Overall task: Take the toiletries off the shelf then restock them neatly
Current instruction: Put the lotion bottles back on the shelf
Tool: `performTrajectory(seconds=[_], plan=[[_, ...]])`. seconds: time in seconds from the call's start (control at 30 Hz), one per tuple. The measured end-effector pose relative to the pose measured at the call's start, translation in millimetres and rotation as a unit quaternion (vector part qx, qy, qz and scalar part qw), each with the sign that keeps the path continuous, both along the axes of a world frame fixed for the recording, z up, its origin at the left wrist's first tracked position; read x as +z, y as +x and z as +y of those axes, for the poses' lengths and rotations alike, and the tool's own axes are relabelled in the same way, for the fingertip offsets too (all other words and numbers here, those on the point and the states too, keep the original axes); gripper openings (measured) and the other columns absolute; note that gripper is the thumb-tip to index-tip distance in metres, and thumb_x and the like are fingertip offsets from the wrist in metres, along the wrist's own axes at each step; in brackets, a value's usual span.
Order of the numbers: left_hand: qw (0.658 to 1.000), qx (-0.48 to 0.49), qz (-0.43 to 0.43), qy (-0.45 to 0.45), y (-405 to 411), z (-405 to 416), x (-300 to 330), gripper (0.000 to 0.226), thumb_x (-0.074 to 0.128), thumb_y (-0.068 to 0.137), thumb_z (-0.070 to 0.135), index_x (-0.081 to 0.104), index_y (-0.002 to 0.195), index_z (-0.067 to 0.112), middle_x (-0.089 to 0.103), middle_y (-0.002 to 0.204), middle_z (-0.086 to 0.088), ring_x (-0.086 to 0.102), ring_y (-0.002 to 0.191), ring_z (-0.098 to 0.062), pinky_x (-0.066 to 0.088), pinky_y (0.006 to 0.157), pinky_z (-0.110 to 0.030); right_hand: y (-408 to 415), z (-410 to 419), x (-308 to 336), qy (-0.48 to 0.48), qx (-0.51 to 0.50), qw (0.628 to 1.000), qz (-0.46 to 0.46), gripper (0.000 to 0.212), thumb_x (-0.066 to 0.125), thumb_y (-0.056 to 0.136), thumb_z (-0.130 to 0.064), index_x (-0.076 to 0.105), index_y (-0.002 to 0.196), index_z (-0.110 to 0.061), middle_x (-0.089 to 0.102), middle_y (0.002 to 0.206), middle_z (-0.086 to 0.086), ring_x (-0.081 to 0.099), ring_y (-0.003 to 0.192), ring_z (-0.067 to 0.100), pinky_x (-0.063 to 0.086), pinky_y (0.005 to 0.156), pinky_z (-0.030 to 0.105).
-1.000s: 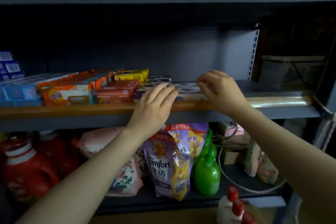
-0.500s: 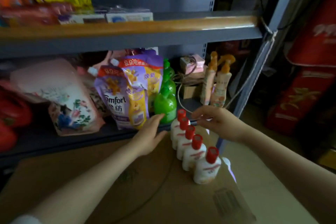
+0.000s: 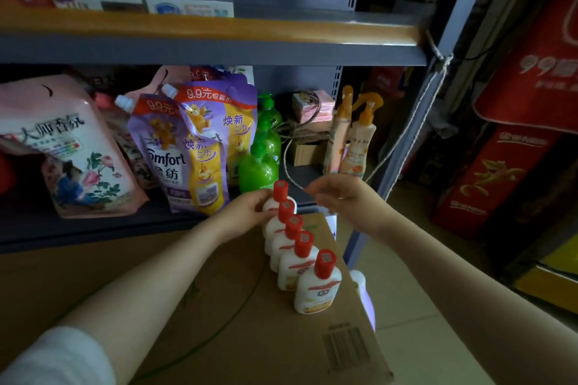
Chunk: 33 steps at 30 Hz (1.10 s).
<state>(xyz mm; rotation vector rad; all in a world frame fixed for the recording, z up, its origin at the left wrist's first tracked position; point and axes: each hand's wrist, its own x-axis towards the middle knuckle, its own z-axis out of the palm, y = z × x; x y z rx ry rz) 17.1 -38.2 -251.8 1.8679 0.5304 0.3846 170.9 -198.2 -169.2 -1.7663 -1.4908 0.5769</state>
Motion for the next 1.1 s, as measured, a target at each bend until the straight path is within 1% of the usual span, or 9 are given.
performTrajectory(seconds=[0.2,0.3,0.5,0.57,0.67,0.8,0.9,1.0,1.1], plan=[[0.994,0.097,-0.024,0.037,-20.8,-1.0,-2.0,0.031,0.067,0.077,0.044,0.057,0.105,0.035,0.066,0.107,0.007,0.061,0.102,-0.01,0.048,0.094,-0.042,-8.8,10.4,-2.2,0.001,0.013,0.998,0.059,0.017,0.053,0.092,-0.01,0.062,0.105,-0.019,0.063,0.098,-0.007,0.06,0.092,0.006,0.05,0.081,0.022],[0.98,0.176,-0.058,0.071,-40.9,1.1,9.4,0.026,0.063,0.076,0.041,0.058,0.1,0.034,0.067,0.1,0.004,0.063,0.093,-0.013,0.051,0.088,-0.046,-16.2,26.7,-1.6,-0.014,0.041,0.998,0.051,0.018,0.057,0.09,-0.014,0.063,0.107,-0.016,0.065,0.095,-0.006,0.062,0.086,0.002,0.05,0.075,0.016],[0.95,0.237,-0.108,0.172,-73.2,-2.8,63.4,0.021,0.069,0.076,0.035,0.06,0.095,0.034,0.067,0.086,0.012,0.063,0.075,0.002,0.051,0.066,-0.028,-25.5,55.9,10.7,-0.086,0.094,0.969,-0.213,0.031,0.065,0.084,-0.025,0.062,0.114,-0.016,0.063,0.106,-0.003,0.059,0.097,0.011,0.047,0.085,0.022],[0.945,0.232,-0.131,0.189,-75.9,-6.6,84.1,0.021,0.069,0.079,0.027,0.057,0.092,0.039,0.066,0.085,0.016,0.062,0.074,0.006,0.051,0.064,-0.023,-28.9,61.1,15.8,-0.091,0.099,0.944,-0.302,0.027,0.063,0.084,-0.024,0.065,0.109,-0.015,0.063,0.099,-0.004,0.057,0.091,0.011,0.041,0.076,0.017],[0.939,0.209,-0.17,0.213,-73.9,-11.5,121.8,0.024,0.069,0.077,0.031,0.056,0.096,0.04,0.066,0.09,0.017,0.062,0.08,0.007,0.05,0.069,-0.016,-31.4,65.5,22.0,-0.068,0.087,0.924,-0.365,0.025,0.061,0.083,-0.024,0.068,0.104,-0.014,0.068,0.099,0.0,0.061,0.092,0.016,0.045,0.079,0.022],[0.92,0.173,-0.229,0.266,-74.6,-9.6,181.9,0.029,0.057,0.076,0.048,0.056,0.104,0.04,0.067,0.09,0.021,0.06,0.087,0.007,0.045,0.079,-0.013,-14.4,50.9,55.1,0.118,-0.014,0.955,-0.271,0.014,0.067,0.078,-0.013,0.071,0.092,-0.011,0.07,0.081,0.002,0.063,0.073,0.016,0.05,0.072,0.03],[0.907,0.163,-0.289,0.259,-69.2,-3.3,226.8,0.022,0.058,0.08,0.043,0.056,0.102,0.041,0.067,0.091,0.024,0.061,0.087,0.004,0.048,0.075,-0.016,-3.2,31.5,99.3,0.255,-0.08,0.955,-0.126,0.013,0.063,0.084,-0.008,0.065,0.093,-0.018,0.07,0.076,-0.005,0.066,0.07,0.008,0.053,0.068,0.022],[0.901,0.164,-0.291,0.276,-47.9,8.3,267.1,0.019,0.058,0.082,0.038,0.055,0.101,0.04,0.065,0.095,0.017,0.062,0.089,-0.001,0.051,0.079,-0.026,-2.5,28.0,144.6,0.333,-0.111,0.936,-0.031,0.013,0.053,0.09,-0.006,0.06,0.093,-0.016,0.066,0.078,-0.006,0.063,0.071,0.004,0.051,0.068,0.019],[0.917,0.173,-0.239,0.267,-20.9,30.6,295.6,0.013,0.057,0.09,0.025,0.057,0.102,0.029,0.066,0.098,0.007,0.064,0.092,-0.012,0.054,0.082,-0.042,-6.3,37.3,184.9,0.374,-0.116,0.92,-0.026,0.019,0.049,0.093,-0.013,0.056,0.088,-0.029,0.062,0.082,-0.008,0.059,0.073,0.001,0.051,0.064,0.016]])
